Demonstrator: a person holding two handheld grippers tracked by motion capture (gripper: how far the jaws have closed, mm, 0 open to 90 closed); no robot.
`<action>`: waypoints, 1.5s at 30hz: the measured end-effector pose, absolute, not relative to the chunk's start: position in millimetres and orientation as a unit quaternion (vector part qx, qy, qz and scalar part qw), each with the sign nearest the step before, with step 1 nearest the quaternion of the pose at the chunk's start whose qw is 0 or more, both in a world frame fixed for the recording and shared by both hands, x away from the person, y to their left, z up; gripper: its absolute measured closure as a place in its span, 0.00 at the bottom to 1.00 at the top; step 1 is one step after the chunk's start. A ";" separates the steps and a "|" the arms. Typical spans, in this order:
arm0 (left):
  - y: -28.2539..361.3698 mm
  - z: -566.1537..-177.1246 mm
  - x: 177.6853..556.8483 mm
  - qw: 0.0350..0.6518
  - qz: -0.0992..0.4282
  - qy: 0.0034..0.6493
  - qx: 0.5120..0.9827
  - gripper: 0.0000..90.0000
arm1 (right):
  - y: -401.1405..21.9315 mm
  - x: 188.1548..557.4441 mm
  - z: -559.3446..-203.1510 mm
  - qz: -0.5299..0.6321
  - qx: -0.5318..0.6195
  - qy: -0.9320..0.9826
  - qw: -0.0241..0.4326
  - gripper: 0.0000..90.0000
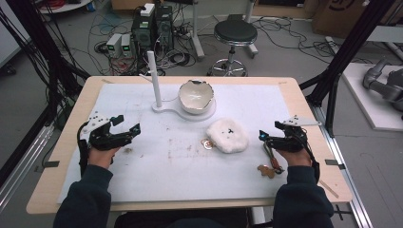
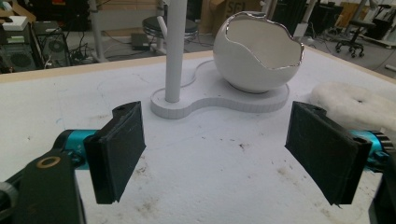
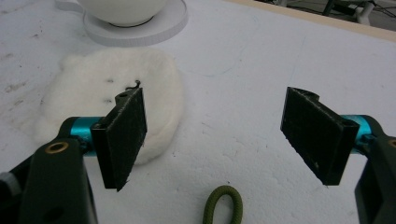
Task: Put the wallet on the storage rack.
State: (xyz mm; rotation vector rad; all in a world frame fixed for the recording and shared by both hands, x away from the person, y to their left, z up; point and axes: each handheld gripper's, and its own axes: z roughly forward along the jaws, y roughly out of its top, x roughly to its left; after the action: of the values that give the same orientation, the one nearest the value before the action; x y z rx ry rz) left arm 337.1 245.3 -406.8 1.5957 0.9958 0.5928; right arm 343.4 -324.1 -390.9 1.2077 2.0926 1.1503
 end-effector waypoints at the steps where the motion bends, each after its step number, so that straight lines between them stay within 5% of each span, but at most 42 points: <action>1: 245.2 -406.8 337.1 0.552 0.249 0.422 0.675 0.22 | -324.1 343.4 -390.9 0.418 0.439 0.761 0.231 0.25; 31: 235.5 -414.1 339.5 0.543 0.230 0.416 0.692 0.24 | -254.6 379.0 -442.7 0.347 0.454 0.806 0.154 0.24; 37: 233.4 -414.5 339.4 0.544 0.224 0.412 0.696 0.27 | -254.6 383.8 -445.6 0.345 0.443 0.819 0.121 0.42; 40: 232.5 -415.0 339.8 0.543 0.222 0.411 0.698 0.27 | -256.2 382.6 -442.7 0.352 0.437 0.821 0.104 0.69; 45: 229.6 -415.2 339.6 0.545 0.216 0.406 0.702 0.28 | -256.8 378.6 -432.6 0.359 0.404 0.832 0.125 0.88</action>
State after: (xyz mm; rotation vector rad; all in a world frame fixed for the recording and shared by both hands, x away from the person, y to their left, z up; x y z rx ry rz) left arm 339.6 229.6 -415.2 1.6645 0.9624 0.5130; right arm 378.6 -256.8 -432.6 1.1759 2.4249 1.0446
